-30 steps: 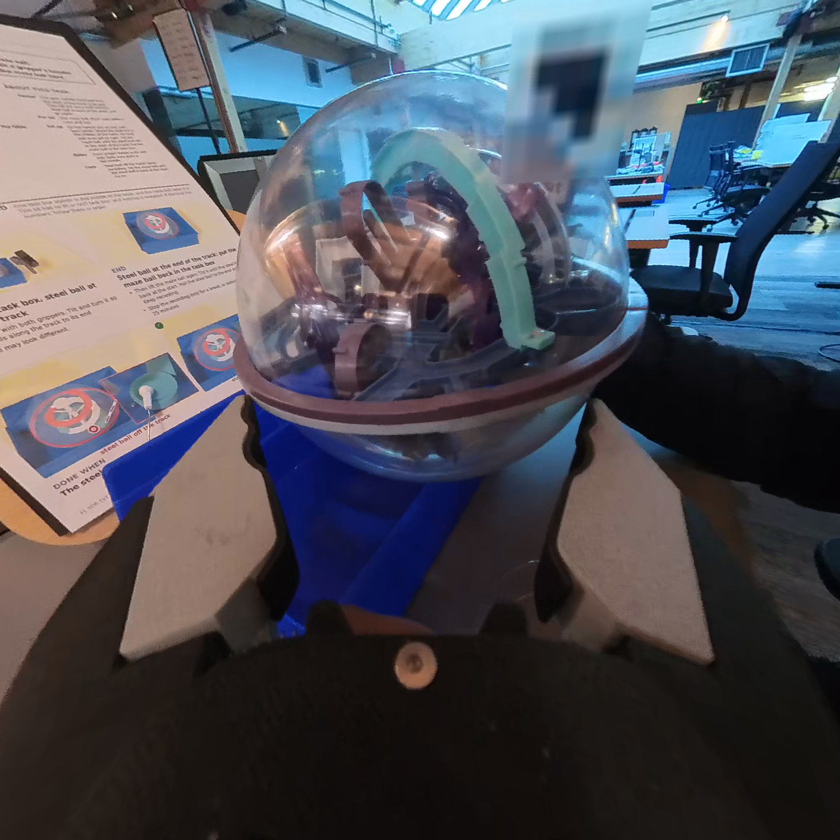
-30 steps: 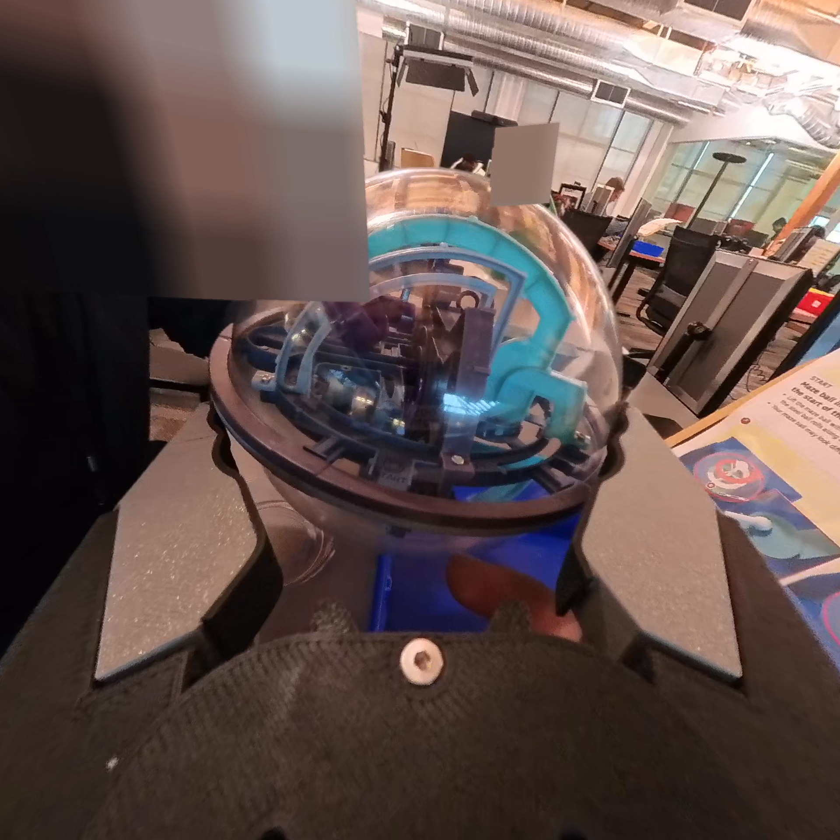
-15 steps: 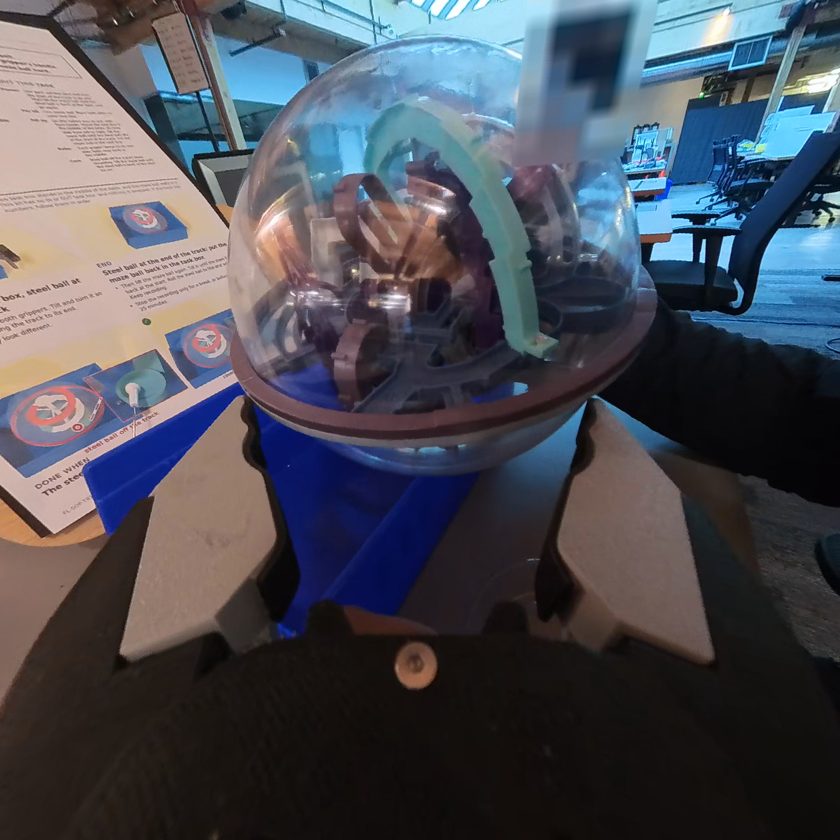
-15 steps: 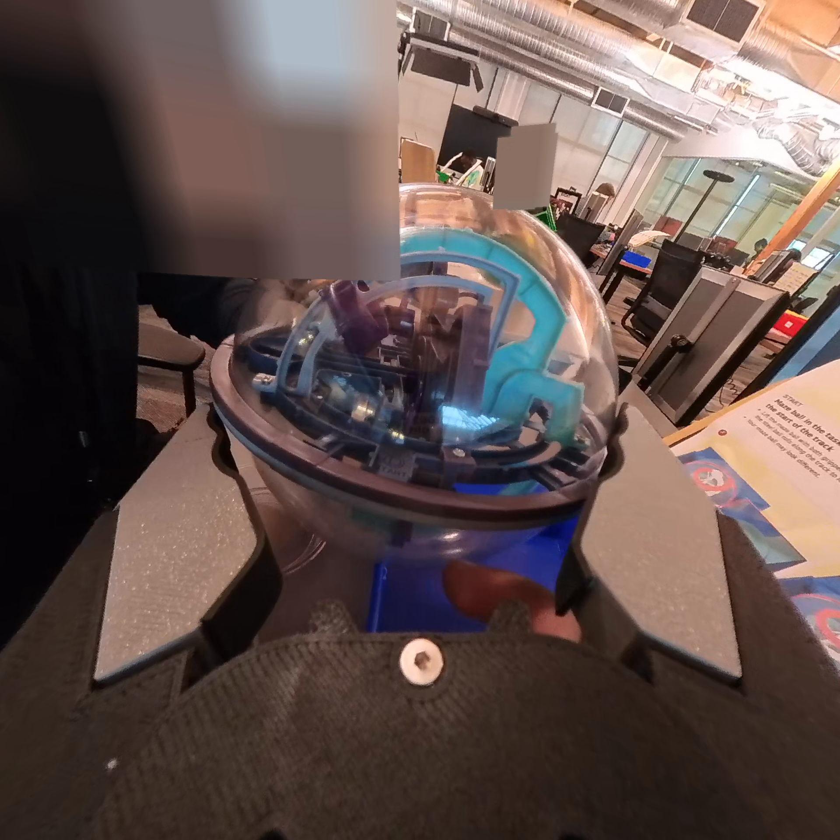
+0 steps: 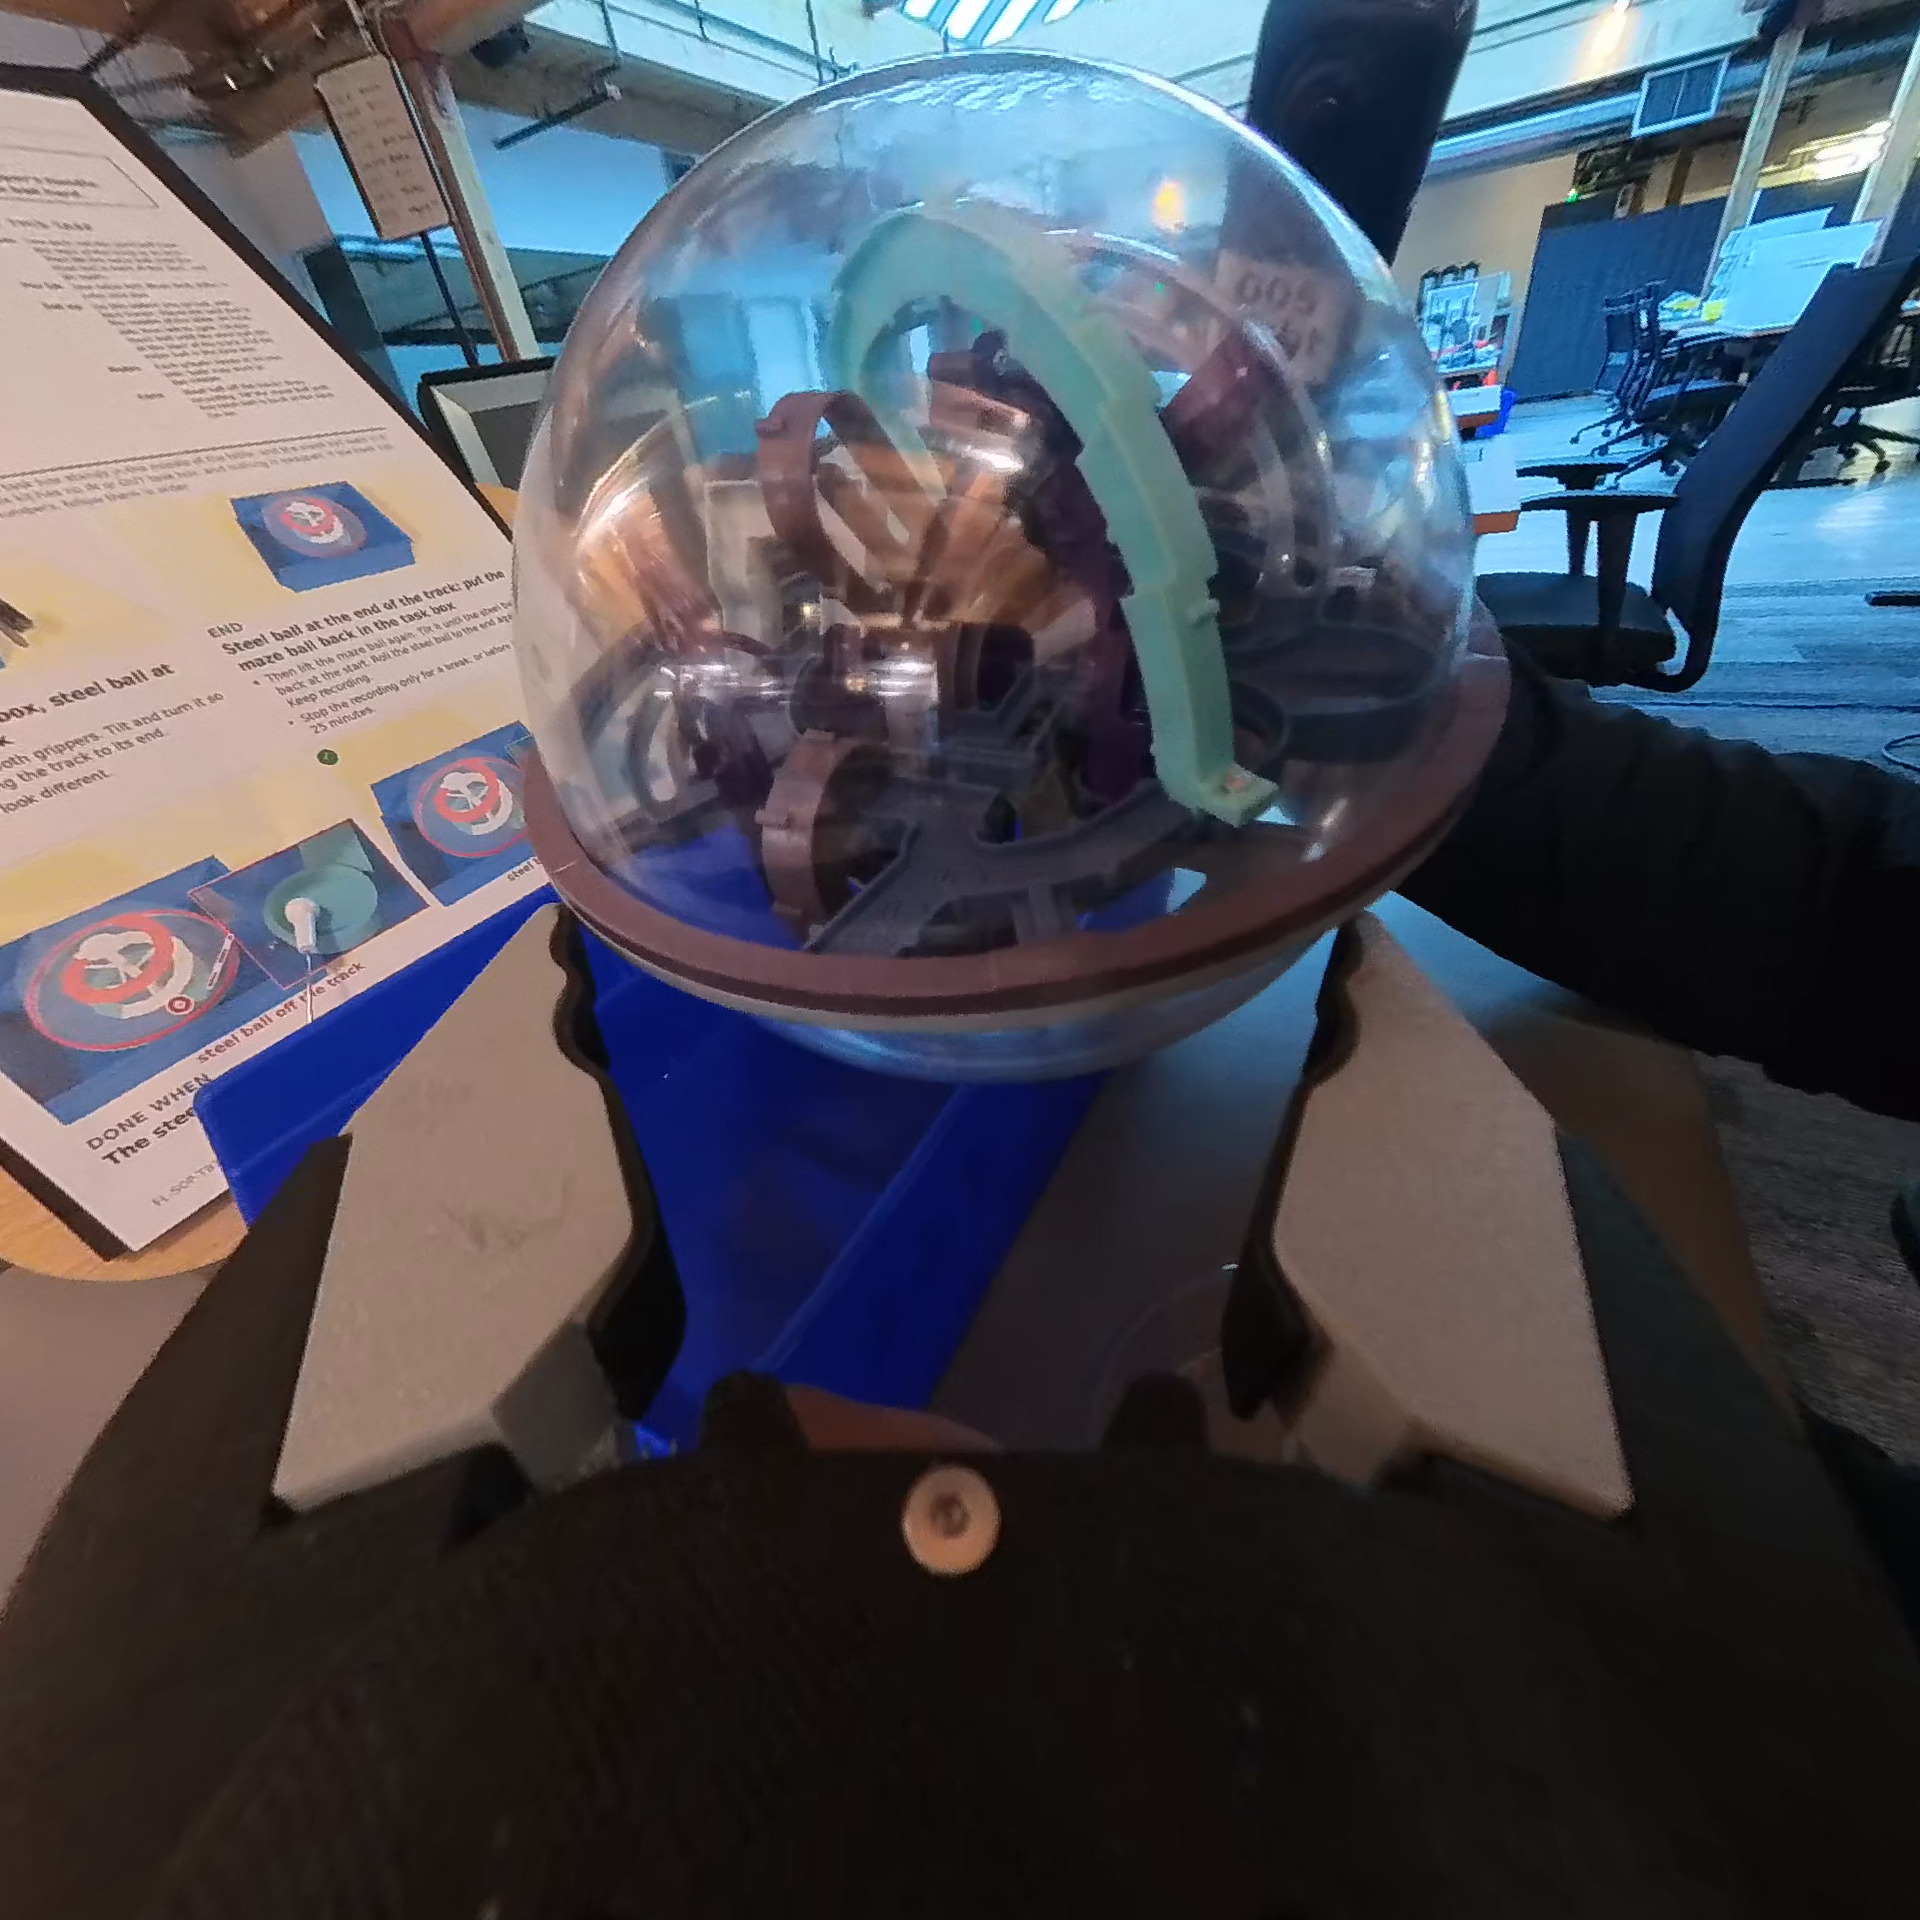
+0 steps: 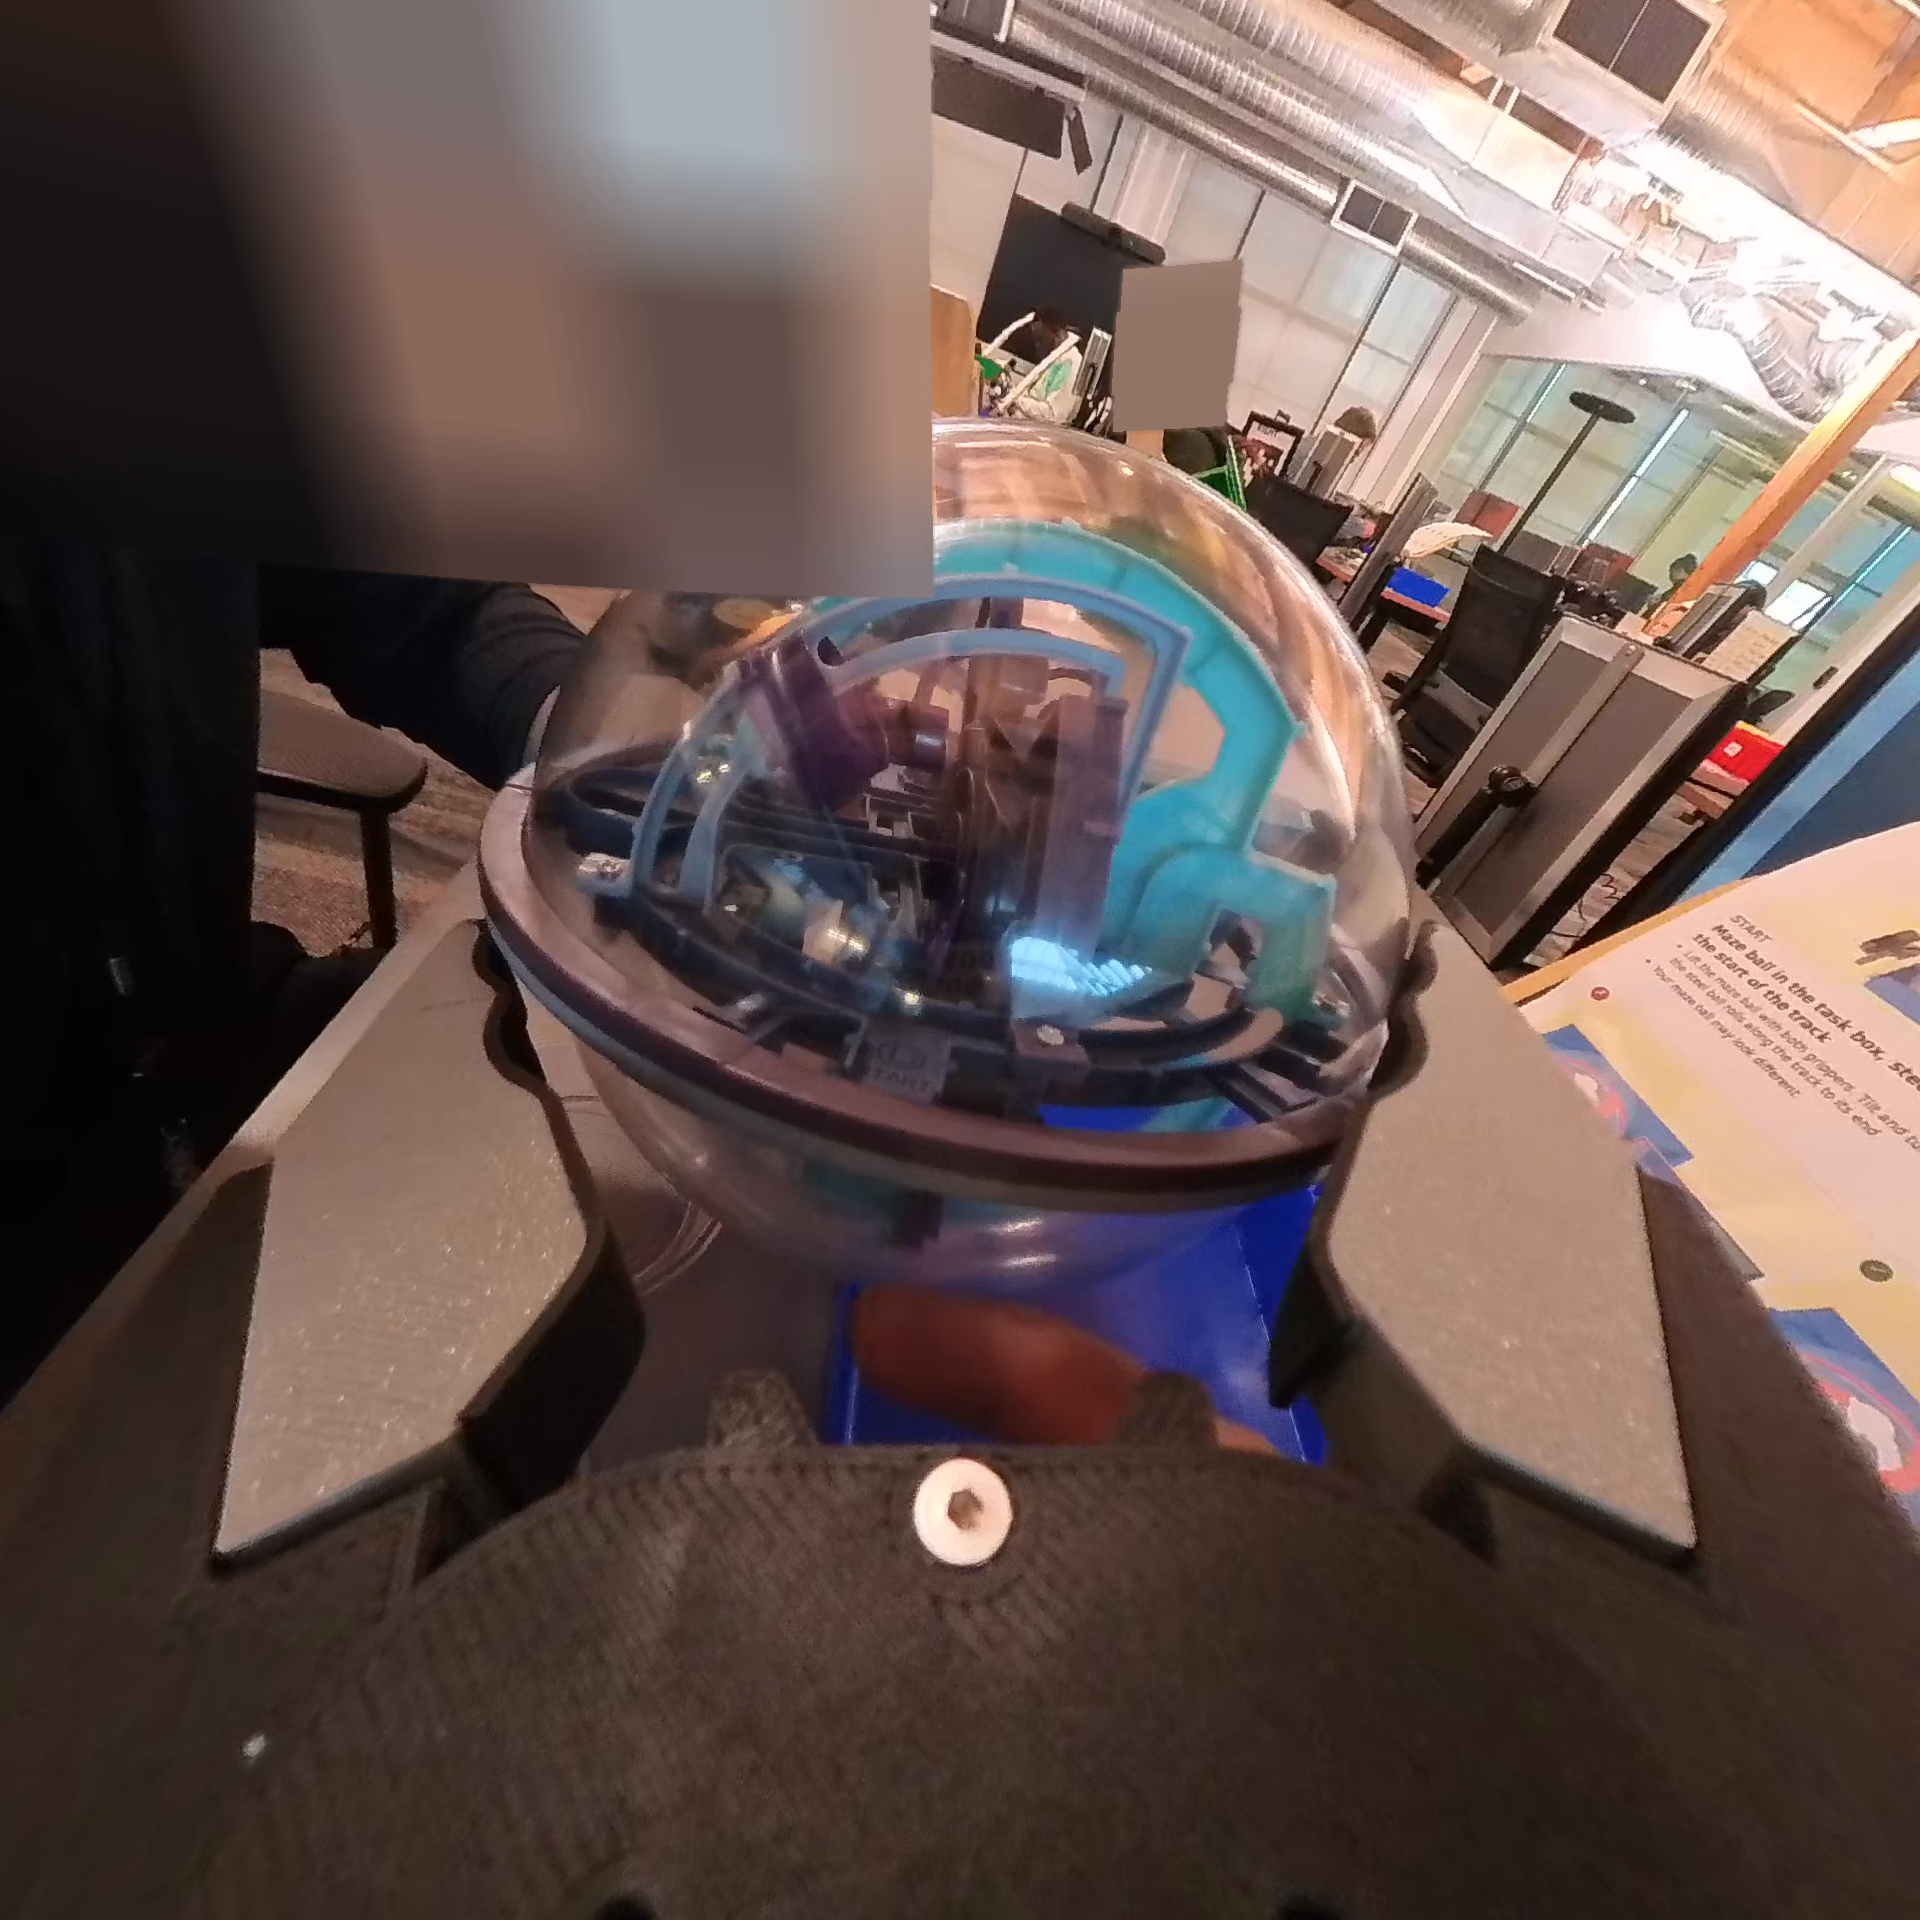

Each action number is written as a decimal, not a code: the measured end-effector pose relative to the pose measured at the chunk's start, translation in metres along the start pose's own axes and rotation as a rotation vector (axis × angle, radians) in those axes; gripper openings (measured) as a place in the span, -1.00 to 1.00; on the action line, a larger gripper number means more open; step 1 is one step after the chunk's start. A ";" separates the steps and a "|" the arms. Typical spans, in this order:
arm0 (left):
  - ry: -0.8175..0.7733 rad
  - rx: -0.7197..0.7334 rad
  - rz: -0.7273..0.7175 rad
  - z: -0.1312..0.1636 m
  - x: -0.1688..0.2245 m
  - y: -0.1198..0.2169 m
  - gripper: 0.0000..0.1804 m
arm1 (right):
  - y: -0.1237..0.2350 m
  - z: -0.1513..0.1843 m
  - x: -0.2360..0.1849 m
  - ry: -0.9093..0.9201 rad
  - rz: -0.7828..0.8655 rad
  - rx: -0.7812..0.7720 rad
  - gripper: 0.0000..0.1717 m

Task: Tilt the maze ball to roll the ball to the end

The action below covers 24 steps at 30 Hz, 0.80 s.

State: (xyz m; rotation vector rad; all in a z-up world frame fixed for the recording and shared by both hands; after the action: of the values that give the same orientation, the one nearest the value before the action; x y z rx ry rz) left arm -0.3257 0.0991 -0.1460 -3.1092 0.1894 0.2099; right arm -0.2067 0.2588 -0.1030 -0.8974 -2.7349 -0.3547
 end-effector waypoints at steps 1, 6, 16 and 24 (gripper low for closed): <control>-0.002 0.001 0.002 0.000 0.000 0.000 0.50 | 0.000 0.000 0.000 0.003 0.002 -0.001 0.83; -0.009 0.005 0.010 0.002 -0.003 0.000 0.50 | -0.002 0.000 0.001 0.012 0.013 -0.004 0.83; 0.012 0.013 0.026 0.004 -0.013 -0.001 0.50 | -0.012 0.000 0.005 0.016 0.075 -0.012 0.83; 0.027 0.017 0.029 0.000 -0.016 0.001 0.50 | -0.013 0.000 0.008 -0.011 0.079 0.015 0.83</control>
State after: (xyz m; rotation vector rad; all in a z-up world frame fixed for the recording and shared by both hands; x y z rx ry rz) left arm -0.3418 0.1000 -0.1437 -3.0949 0.2355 0.1660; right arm -0.2208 0.2527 -0.1024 -1.0029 -2.6989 -0.3140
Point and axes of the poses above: each gripper's, where its closed fingertips meet, y back along the fingers, z out of its underside, x = y × z across the jaws, the point moved 9 cm from there along y, back along the fingers, and after that the axes turned 12 degrees about -z, right-handed, at the moved point
